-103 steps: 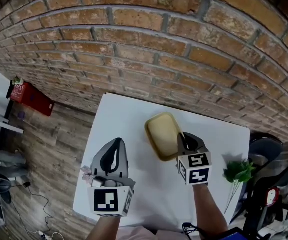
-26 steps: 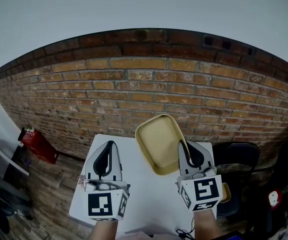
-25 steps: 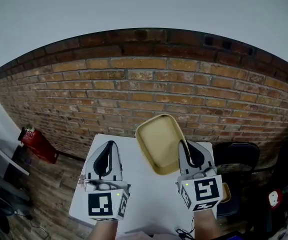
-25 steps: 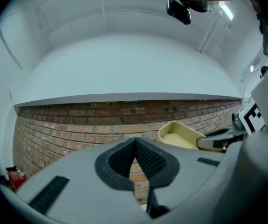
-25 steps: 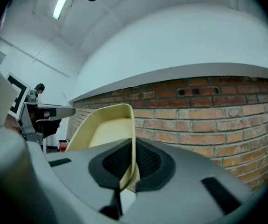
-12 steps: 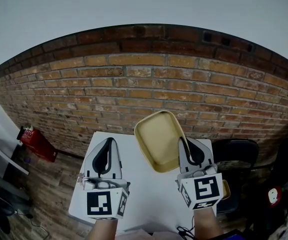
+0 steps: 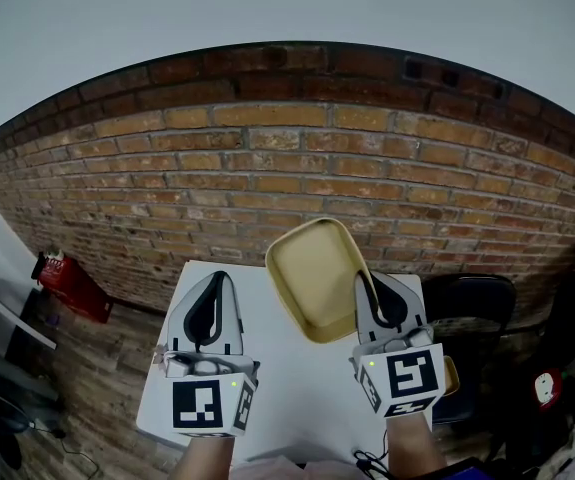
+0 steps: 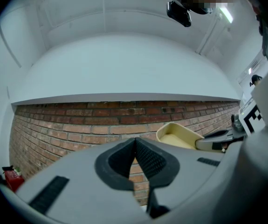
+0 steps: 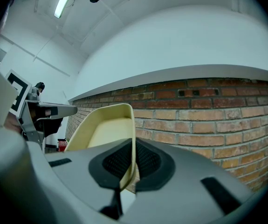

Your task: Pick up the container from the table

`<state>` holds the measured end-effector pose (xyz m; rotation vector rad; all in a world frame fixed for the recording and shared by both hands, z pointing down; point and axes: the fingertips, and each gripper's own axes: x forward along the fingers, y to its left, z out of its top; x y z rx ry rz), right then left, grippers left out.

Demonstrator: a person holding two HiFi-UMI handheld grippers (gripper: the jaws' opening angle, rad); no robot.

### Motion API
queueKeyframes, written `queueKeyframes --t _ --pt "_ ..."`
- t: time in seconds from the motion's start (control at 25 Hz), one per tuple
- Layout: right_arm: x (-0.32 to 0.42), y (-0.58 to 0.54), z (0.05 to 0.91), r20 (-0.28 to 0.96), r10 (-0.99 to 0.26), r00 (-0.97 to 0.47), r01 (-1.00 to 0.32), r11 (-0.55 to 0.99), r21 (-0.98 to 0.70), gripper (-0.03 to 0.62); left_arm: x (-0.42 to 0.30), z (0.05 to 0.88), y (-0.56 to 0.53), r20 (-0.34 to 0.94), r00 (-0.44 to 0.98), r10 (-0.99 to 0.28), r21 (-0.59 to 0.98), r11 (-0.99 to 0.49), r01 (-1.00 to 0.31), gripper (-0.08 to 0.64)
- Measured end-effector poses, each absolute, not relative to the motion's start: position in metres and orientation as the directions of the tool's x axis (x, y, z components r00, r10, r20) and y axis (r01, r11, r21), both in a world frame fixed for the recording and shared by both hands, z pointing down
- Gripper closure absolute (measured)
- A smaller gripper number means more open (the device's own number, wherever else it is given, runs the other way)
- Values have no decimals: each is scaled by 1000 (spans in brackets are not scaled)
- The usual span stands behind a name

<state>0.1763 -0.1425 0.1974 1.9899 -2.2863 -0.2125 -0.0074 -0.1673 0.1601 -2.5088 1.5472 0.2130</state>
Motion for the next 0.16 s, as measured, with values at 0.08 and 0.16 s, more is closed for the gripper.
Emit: queueKeyframes --t 0.08,0.16 --pt "177 -143 198 -12 -991 -136 -976 132 172 586 -7 160 -168 -218 447 -867 -83 -440 -894 551" --pt "177 -144 197 -13 -990 -137 -976 133 175 586 -7 160 -168 -218 448 -867 -83 -441 -894 551"
